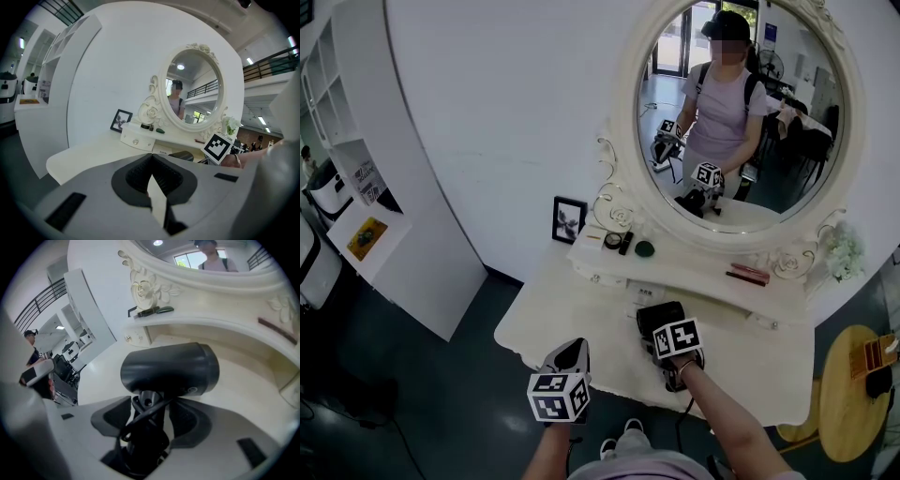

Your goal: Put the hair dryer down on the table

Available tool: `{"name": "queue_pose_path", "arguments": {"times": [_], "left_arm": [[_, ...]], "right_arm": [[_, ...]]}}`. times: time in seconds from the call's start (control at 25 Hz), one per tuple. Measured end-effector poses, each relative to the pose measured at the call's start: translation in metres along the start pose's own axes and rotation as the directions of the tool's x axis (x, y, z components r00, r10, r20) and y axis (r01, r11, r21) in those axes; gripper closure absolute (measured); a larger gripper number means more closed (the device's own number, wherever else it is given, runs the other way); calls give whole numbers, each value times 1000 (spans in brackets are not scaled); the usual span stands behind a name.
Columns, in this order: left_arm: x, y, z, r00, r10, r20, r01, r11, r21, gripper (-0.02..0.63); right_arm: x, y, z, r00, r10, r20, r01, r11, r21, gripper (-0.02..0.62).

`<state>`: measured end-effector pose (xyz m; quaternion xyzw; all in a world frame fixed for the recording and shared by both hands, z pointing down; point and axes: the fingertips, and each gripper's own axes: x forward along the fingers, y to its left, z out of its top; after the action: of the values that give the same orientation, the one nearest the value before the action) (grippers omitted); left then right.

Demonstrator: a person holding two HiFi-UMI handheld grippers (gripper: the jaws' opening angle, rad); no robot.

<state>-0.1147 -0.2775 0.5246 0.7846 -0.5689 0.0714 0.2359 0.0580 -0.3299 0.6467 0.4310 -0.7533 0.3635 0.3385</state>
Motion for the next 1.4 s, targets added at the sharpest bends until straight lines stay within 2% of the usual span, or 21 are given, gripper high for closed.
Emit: {"name": "queue_pose_path", "arguments": {"times": [0.24,0.52,0.84,0.96,1.04,1.24,1.4], "left_arm": [[-2,4,1,1000,2,-3,-2,1000,1,606],[-1,3,2,1000,-7,-2,7,1000,1,606],[-5,-2,2,1000,-22,7,22,1000,5,606],[-6,-5,4,999,-30,11,30,999,12,606],[-7,-8,5,999,-35,12,35,999,17,606],[-7,-15,4,999,-52,7,52,998,30,606],[-9,-19,4,998,-62,5,62,997,43,606]], "right_arm": [[-6,2,-3,1000,8,14,-8,1000,27,336],[-18,-2,-1,1000,12,17,-13,994,105,347],[-50,3,13,991,-19,131,11,998,56,351],[-70,7,18,978,-3,210,-12,997,71,394],[-84,12,21,965,13,263,-34,996,77,401],[-117,30,29,911,61,408,-101,992,78,439],[-139,39,28,882,66,467,-112,991,72,463]]}}
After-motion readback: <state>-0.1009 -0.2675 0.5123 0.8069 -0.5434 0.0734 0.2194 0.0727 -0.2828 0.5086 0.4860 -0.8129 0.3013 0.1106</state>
